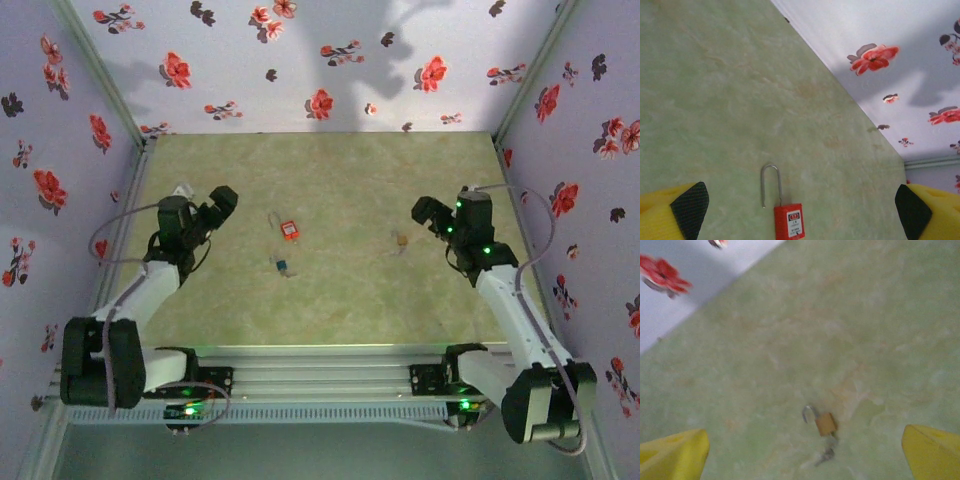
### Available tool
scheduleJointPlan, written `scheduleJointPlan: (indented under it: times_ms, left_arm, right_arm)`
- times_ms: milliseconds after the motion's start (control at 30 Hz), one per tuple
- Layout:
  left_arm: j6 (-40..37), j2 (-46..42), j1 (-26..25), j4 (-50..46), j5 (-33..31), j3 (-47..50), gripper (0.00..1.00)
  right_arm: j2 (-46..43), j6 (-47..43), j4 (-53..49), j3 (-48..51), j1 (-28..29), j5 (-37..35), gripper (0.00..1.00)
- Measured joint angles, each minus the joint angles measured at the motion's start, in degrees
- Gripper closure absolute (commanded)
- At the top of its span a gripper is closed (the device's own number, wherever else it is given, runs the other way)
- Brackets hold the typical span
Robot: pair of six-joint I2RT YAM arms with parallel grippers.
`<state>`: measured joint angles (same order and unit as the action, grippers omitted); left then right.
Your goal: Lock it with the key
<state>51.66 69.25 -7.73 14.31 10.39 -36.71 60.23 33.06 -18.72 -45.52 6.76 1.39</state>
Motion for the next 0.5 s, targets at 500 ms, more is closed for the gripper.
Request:
scheduleJointPlan:
  times_ms: [500]
  left_arm:
    - [-10.62,0.83,-10.64,-27.45,-14.56,-14.73,0.00]
  right_arm:
    - [16.72,-5.55,-7.93,-4.59,7.17,-4.68,0.15]
